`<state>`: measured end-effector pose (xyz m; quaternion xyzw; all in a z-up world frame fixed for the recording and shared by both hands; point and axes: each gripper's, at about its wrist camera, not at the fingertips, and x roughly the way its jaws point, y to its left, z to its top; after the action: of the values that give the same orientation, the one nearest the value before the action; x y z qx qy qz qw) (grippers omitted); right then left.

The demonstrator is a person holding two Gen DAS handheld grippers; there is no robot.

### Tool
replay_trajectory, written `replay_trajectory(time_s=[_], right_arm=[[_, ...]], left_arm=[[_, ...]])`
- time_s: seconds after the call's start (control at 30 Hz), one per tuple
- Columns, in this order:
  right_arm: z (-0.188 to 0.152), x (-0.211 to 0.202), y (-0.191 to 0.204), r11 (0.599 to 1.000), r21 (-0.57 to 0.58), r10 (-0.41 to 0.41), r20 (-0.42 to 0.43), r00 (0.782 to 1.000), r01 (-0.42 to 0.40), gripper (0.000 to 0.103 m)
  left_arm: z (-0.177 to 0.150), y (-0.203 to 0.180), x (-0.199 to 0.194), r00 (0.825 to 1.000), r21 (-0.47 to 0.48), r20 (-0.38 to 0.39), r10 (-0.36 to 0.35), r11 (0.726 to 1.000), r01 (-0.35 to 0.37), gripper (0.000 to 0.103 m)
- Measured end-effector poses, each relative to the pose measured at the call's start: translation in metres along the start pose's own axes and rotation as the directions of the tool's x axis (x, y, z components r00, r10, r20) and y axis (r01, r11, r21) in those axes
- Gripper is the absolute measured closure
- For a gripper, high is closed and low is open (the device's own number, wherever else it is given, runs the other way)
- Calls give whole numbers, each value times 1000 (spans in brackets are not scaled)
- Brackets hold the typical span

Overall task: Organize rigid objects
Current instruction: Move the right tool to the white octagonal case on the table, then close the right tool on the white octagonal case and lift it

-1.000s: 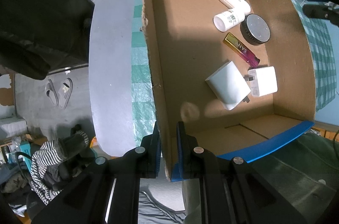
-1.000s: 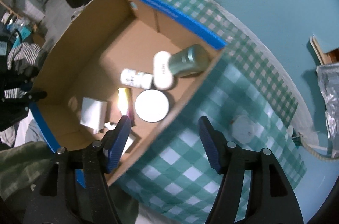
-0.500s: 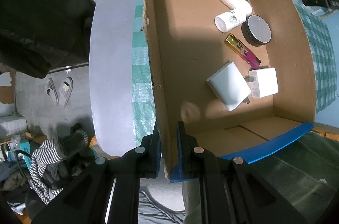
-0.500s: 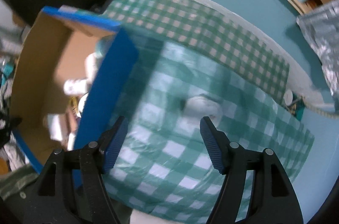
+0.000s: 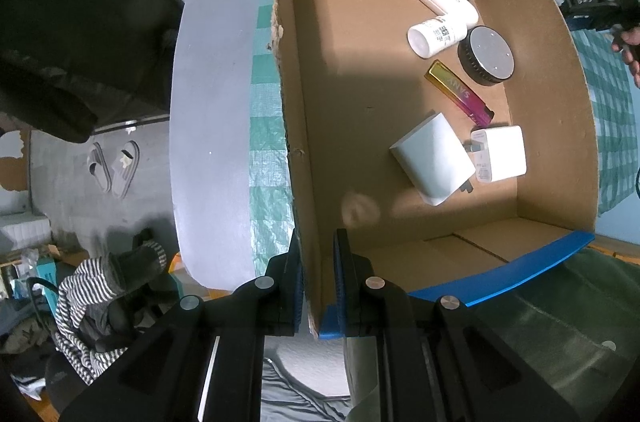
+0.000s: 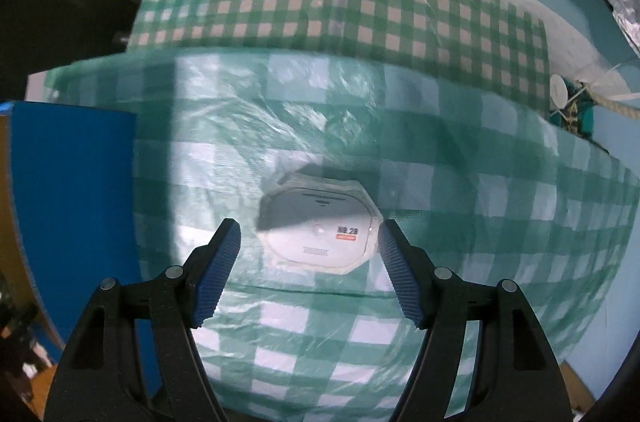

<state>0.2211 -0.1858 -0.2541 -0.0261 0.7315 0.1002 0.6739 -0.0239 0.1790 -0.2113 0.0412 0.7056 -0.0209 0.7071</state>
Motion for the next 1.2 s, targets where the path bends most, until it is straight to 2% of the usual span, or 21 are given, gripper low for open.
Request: replay_trajectory(time_s=[0.43, 0.67, 0.9, 1.2], right_arm=[[1, 20, -4, 996, 80, -28, 1, 1000, 28, 32], [1, 21, 1, 995, 76, -59, 10, 998, 58, 33], [-10, 15, 13, 998, -13, -64, 9, 998, 64, 33], [-36, -12, 38, 992, -118, -36, 37, 999, 40, 33]], left_arm=[[-3, -1, 1, 1000, -7, 0, 2, 1000, -2, 91], [-5, -1, 1, 1000, -4, 0, 1, 1000, -1, 91], [-5, 0, 0, 1000, -4, 2, -3, 1000, 3, 91], [-5, -1, -1, 1000, 17, 4, -5, 1000, 5, 91]])
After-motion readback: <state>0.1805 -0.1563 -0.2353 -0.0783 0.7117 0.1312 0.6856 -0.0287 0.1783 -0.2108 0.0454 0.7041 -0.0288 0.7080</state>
